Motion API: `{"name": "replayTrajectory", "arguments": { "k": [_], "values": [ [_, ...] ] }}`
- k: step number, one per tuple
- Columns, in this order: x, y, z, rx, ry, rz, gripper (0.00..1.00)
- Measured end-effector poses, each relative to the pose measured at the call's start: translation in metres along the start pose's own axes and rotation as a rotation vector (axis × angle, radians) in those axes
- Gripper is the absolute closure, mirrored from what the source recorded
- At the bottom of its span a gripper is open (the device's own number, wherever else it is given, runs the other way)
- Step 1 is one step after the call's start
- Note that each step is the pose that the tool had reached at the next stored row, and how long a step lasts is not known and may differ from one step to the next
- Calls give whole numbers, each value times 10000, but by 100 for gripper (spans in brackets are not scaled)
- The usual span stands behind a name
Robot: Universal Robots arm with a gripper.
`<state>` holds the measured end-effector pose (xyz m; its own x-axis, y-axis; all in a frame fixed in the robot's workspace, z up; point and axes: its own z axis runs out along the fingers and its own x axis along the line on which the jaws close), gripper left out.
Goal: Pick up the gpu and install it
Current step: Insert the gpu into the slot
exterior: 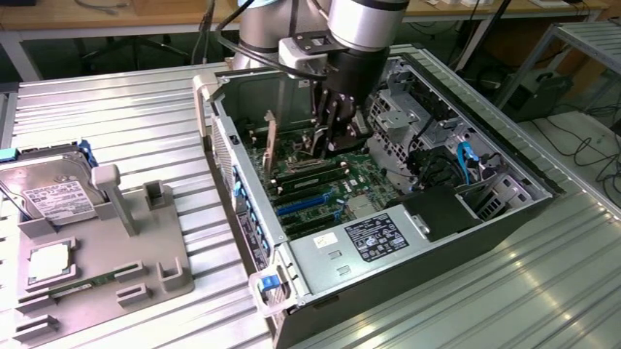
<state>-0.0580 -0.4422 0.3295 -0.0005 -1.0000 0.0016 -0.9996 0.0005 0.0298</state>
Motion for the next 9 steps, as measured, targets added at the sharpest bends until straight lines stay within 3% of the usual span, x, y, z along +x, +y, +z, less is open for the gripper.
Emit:
{"name": "replayTrajectory", "arguments": {
  "k": [1,4,9],
  "values": [
    [0,-1,17,3,0,-1,72],
    [0,0,43,125,-1,1,72],
    [0,7,133,132,0,22,72]
  ]
}}
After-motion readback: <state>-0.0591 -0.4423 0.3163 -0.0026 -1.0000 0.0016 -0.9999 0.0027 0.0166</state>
